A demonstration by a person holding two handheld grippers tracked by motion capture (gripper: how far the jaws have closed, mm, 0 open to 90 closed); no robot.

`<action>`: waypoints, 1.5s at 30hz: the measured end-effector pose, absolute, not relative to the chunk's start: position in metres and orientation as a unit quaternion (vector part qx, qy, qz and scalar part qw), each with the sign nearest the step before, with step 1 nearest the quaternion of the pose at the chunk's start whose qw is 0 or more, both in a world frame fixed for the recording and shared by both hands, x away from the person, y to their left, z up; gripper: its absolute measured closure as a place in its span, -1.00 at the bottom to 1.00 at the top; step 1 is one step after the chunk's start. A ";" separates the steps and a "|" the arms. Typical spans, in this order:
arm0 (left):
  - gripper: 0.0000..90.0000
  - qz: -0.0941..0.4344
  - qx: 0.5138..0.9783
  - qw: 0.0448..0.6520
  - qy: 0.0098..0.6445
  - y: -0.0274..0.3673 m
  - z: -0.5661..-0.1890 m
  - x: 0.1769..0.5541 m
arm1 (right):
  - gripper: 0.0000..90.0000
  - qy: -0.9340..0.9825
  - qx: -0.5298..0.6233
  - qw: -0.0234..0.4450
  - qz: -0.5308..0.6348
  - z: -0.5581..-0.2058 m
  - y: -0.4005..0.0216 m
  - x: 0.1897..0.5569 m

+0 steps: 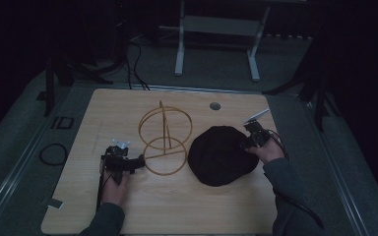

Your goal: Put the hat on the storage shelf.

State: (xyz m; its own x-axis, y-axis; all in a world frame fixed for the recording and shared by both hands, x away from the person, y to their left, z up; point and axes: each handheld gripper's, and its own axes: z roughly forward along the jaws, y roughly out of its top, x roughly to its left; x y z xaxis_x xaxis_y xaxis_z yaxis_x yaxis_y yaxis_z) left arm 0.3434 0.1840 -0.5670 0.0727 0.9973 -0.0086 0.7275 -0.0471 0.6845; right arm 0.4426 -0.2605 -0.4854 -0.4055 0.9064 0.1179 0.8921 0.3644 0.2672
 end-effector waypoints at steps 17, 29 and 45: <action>-0.97 0.248 0.682 0.272 0.632 0.184 -0.567 0.343 | 0.49 0.819 0.567 0.044 0.073 -0.485 -0.252 0.457; -0.97 0.246 0.684 0.273 0.630 0.184 -0.567 0.343 | 0.70 0.813 0.580 0.032 0.041 -0.484 -0.246 0.466; -0.97 0.245 0.688 0.275 0.625 0.183 -0.567 0.343 | 0.74 0.795 0.605 -0.019 0.035 -0.476 -0.252 0.473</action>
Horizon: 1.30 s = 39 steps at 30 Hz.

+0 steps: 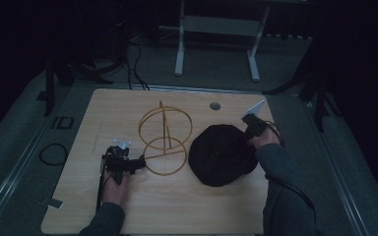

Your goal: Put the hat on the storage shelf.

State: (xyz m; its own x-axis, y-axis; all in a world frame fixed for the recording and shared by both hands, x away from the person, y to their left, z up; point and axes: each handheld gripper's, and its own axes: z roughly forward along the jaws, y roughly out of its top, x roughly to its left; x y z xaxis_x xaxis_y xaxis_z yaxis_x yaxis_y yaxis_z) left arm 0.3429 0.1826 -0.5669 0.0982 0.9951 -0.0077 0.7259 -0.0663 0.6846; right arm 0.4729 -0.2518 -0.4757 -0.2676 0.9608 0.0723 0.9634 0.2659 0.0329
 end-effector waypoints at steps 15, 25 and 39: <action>-0.97 0.244 0.689 0.275 0.625 0.182 -0.567 0.341 | 0.74 -0.800 -0.595 0.025 -0.064 -0.422 -0.263 0.470; -0.97 0.245 0.687 0.275 0.626 0.182 -0.567 0.340 | 0.74 -0.796 -0.600 0.018 -0.077 -0.389 -0.272 0.471; -0.97 0.244 0.688 0.274 0.626 0.182 -0.567 0.340 | 0.74 -0.791 -0.603 0.020 -0.099 -0.359 -0.279 0.470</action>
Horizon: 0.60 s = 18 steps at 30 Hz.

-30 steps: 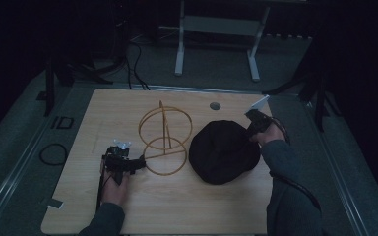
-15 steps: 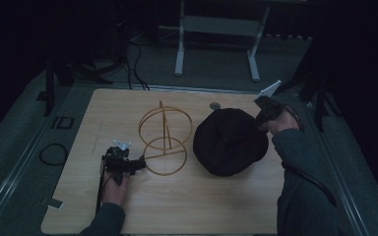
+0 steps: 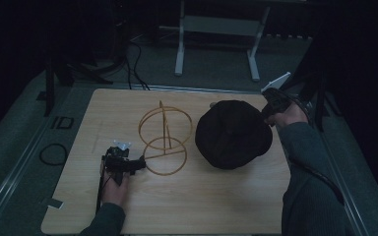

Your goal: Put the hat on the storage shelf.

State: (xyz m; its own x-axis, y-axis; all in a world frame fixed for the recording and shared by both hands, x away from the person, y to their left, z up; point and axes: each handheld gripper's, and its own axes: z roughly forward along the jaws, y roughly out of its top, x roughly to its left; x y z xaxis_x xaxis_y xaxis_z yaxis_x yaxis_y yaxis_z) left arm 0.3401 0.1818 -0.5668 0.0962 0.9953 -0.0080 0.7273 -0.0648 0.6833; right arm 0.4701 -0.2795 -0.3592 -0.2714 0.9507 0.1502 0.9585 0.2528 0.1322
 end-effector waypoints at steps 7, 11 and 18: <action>-0.97 0.245 0.686 0.275 0.627 0.181 -0.567 0.340 | 0.73 -0.789 -0.604 0.021 -0.108 -0.343 -0.282 0.467; -0.97 0.245 0.686 0.276 0.627 0.181 -0.567 0.340 | 0.73 -0.789 -0.603 0.023 -0.111 -0.339 -0.283 0.466; -0.97 0.245 0.686 0.275 0.627 0.181 -0.567 0.340 | 0.73 -0.787 -0.605 0.024 -0.117 -0.333 -0.285 0.463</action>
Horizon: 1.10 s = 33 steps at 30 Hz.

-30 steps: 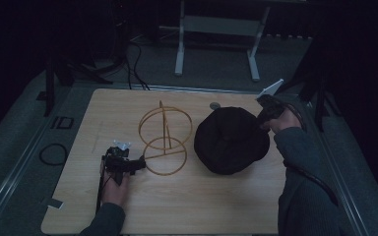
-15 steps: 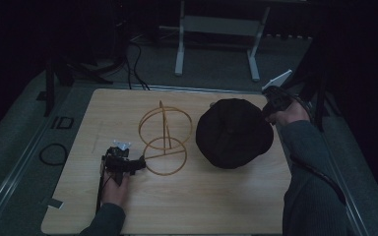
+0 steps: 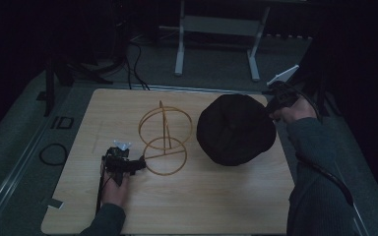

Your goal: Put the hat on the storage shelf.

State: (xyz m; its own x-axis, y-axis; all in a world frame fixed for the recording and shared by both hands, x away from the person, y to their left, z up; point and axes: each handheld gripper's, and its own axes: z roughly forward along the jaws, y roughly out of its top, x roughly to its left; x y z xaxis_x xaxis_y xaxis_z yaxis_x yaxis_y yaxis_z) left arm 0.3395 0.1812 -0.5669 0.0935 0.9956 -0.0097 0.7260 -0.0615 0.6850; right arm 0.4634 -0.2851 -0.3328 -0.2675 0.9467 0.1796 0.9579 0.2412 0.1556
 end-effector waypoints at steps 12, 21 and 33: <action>-0.97 0.245 0.686 0.275 0.627 0.181 -0.567 0.339 | 0.73 -0.789 -0.603 0.023 -0.117 -0.327 -0.283 0.463; -0.97 0.245 0.686 0.275 0.627 0.181 -0.567 0.339 | 0.73 -0.793 -0.596 0.024 -0.120 -0.319 -0.278 0.463; -0.97 0.245 0.687 0.275 0.627 0.181 -0.567 0.339 | 0.73 -0.794 -0.592 0.015 -0.137 -0.296 -0.276 0.457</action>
